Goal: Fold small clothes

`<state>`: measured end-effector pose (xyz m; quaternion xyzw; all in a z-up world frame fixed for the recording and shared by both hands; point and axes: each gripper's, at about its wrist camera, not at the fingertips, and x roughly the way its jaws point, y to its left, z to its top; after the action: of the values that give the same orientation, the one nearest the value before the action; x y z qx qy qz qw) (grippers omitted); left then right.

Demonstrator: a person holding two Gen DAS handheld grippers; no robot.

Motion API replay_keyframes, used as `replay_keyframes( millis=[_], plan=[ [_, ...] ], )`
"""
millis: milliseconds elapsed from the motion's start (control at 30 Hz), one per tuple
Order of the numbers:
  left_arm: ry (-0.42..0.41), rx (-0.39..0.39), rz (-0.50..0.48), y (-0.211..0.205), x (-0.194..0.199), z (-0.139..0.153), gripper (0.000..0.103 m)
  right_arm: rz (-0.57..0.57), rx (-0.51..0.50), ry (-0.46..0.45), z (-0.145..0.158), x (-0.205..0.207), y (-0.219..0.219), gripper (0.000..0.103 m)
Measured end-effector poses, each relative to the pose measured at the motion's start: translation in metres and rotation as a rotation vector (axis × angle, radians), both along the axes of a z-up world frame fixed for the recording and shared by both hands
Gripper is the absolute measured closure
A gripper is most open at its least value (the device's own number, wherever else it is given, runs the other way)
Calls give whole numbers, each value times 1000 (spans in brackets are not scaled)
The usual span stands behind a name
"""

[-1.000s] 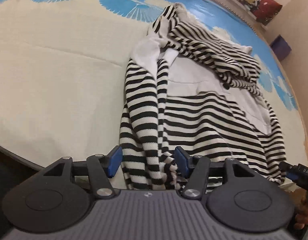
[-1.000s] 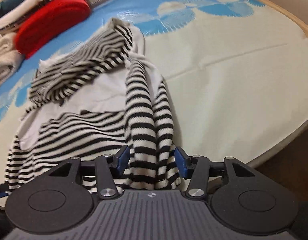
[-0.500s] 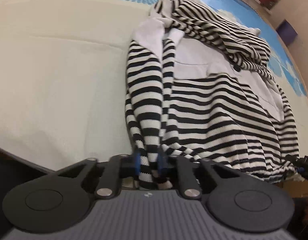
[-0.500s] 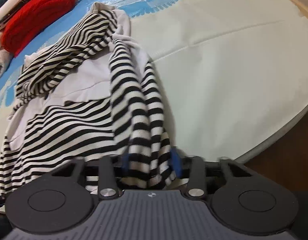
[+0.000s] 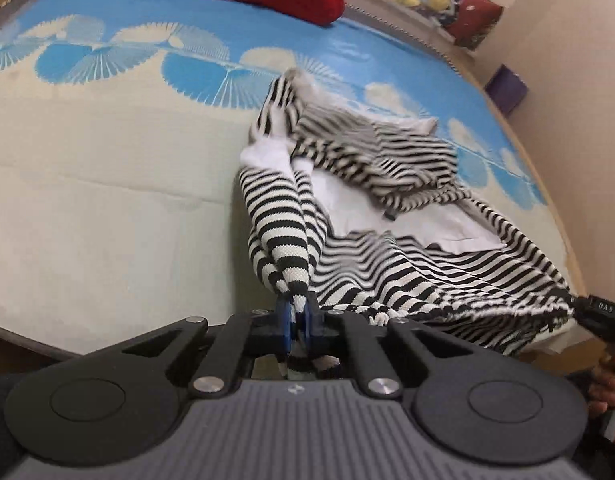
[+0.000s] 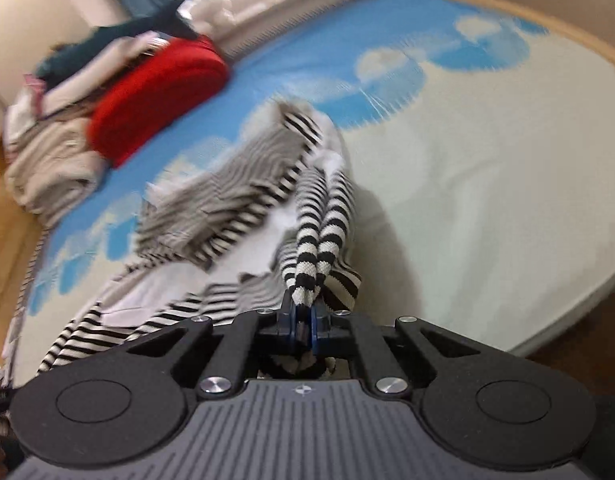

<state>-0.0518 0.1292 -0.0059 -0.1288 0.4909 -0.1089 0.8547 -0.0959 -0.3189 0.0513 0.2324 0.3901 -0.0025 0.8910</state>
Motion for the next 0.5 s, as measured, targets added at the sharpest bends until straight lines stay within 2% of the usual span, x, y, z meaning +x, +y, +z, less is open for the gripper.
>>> replay_keyframes(
  millis=[167,300,400,500],
  plan=[
    [-43,31,-106,7,-52,54,97,83,37,-89,57,-51,1,97],
    [-98,4,-120,21,-89,85,97,130,47,-156,94,-86,3,98],
    [-105,-25,-83,28,-86,87,97,127,65,-152,97,-80,2,98],
    [-98,-28,-62,28,-51,70,97,113,51,-116,84,-50,3,98]
  ],
)
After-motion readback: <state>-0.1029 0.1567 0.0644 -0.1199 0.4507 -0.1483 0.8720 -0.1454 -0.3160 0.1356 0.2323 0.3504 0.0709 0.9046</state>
